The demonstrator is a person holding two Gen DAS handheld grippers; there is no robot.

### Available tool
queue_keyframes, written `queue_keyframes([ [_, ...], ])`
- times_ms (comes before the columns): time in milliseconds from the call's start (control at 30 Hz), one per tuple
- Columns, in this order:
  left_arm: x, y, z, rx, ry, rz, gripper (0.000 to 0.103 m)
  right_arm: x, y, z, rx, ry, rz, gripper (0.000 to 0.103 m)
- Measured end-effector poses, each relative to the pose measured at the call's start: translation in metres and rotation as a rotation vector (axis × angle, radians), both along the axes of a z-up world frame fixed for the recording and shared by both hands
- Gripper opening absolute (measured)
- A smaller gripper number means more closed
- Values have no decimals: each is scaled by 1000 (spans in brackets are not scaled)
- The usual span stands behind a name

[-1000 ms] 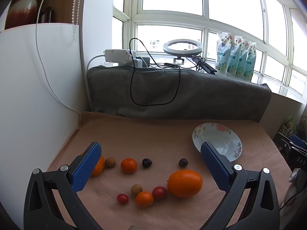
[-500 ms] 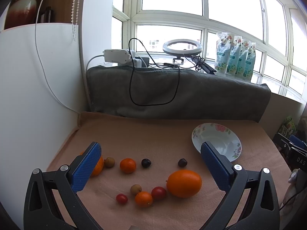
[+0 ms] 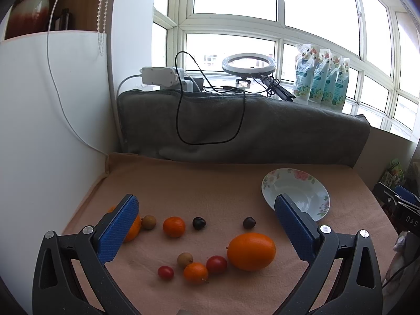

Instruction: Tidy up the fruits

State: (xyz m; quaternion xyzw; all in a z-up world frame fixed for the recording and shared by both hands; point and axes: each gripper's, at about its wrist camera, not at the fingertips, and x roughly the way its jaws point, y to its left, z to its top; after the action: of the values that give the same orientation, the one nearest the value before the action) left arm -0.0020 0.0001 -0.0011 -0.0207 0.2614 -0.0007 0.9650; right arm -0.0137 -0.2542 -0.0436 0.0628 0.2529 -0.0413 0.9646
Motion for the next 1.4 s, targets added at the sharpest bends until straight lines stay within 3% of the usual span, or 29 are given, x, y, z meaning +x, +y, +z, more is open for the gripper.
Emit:
queue_keyframes([
  [1000, 7, 6, -14, -40, 33, -19, 103, 7, -4, -17, 81, 14, 31, 103],
  [1200, 8, 13, -22, -84, 46, -45, 103, 7, -2, -18, 122, -14, 91, 103],
  [1400, 5, 23, -37, -138, 79, -92, 103, 19, 13, -27, 94, 52, 175, 103],
])
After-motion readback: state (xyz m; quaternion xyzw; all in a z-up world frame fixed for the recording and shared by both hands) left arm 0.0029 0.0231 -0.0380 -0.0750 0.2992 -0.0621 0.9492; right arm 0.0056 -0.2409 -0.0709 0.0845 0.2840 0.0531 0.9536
